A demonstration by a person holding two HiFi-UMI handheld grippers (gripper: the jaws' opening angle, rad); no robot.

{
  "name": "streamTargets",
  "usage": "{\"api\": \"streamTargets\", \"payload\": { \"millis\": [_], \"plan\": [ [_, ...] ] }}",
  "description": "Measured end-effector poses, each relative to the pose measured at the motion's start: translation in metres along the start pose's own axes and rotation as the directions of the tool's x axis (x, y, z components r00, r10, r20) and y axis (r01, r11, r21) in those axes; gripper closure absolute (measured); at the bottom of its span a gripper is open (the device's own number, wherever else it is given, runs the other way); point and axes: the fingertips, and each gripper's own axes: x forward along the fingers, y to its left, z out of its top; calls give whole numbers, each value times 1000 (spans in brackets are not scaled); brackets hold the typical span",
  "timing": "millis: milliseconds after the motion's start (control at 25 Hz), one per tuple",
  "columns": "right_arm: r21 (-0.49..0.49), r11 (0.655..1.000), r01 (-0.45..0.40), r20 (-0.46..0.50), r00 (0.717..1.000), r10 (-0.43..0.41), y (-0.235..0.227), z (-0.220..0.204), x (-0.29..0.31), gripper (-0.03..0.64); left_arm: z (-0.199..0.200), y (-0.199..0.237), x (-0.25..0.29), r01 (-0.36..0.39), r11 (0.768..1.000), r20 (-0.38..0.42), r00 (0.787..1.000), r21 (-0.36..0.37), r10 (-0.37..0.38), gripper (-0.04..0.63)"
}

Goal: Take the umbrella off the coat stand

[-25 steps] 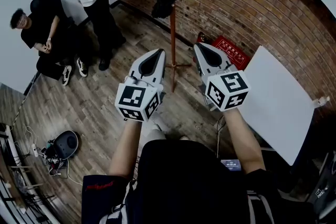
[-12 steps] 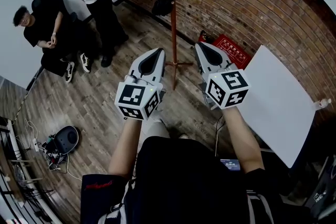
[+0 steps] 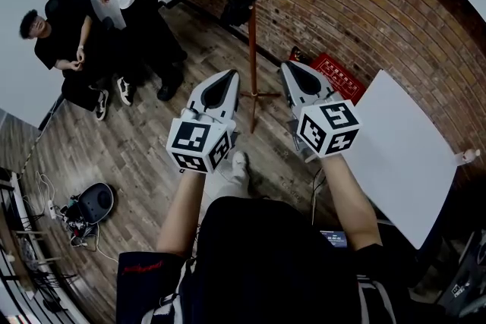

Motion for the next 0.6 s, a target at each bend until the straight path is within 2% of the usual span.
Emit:
{"api": "streamTargets", "payload": {
  "millis": [600],
  "plan": [
    [2,1000,-7,-26,1000,7,-38,2,76,589,-4,55,67,5,1000,-9,1000,-23,-6,578]
  ]
}}
